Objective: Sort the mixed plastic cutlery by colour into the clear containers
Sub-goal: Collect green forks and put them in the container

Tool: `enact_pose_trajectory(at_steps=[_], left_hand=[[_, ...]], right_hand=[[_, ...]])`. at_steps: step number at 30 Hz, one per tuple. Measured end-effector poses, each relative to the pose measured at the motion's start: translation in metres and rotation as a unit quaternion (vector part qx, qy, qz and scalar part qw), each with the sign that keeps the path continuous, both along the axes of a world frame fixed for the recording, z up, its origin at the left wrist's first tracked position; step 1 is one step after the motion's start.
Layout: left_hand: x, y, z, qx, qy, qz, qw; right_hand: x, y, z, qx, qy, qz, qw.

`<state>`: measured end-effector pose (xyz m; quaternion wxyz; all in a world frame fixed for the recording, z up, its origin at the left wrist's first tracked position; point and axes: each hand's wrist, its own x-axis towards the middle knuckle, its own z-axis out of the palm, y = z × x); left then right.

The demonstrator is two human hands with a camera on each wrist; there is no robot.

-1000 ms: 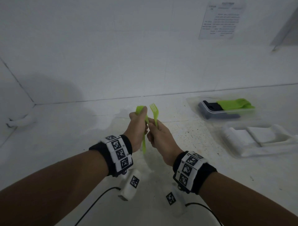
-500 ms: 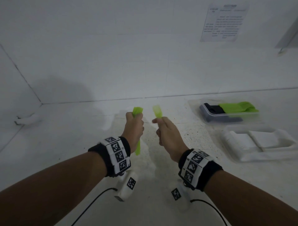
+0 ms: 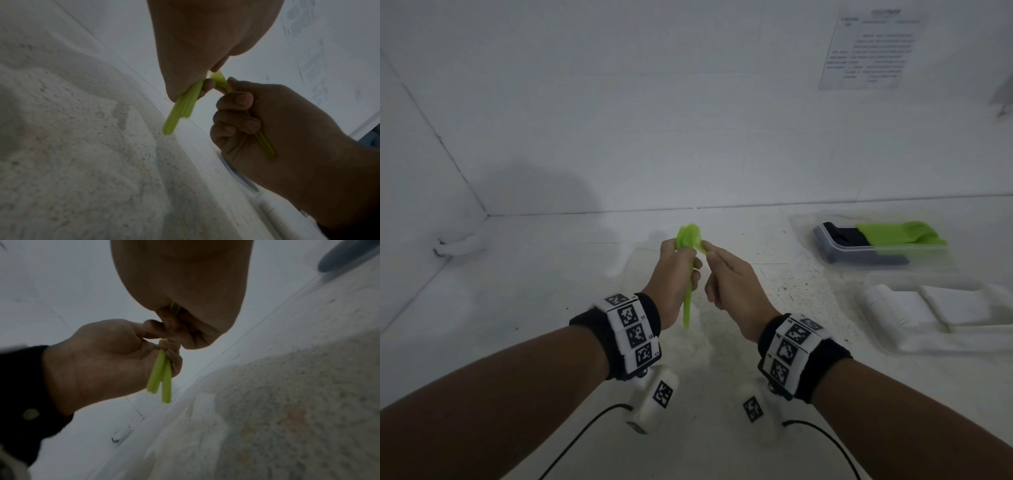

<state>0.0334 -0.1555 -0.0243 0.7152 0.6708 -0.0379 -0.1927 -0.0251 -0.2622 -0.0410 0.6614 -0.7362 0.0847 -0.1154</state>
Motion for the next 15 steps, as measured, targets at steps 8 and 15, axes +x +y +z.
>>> enact_pose_trajectory(at_steps=[8, 15], left_hand=[[-0.015, -0.003, 0.003, -0.038, 0.017, -0.038, 0.998], [-0.003, 0.017, 0.002, -0.017, 0.022, -0.151, 0.988]], right_hand=[[0.01, 0.019, -0.013, 0.014, 0.0, -0.007, 1.0], [0.018, 0.014, -0.016, 0.101, 0.106, -0.059, 0.987]])
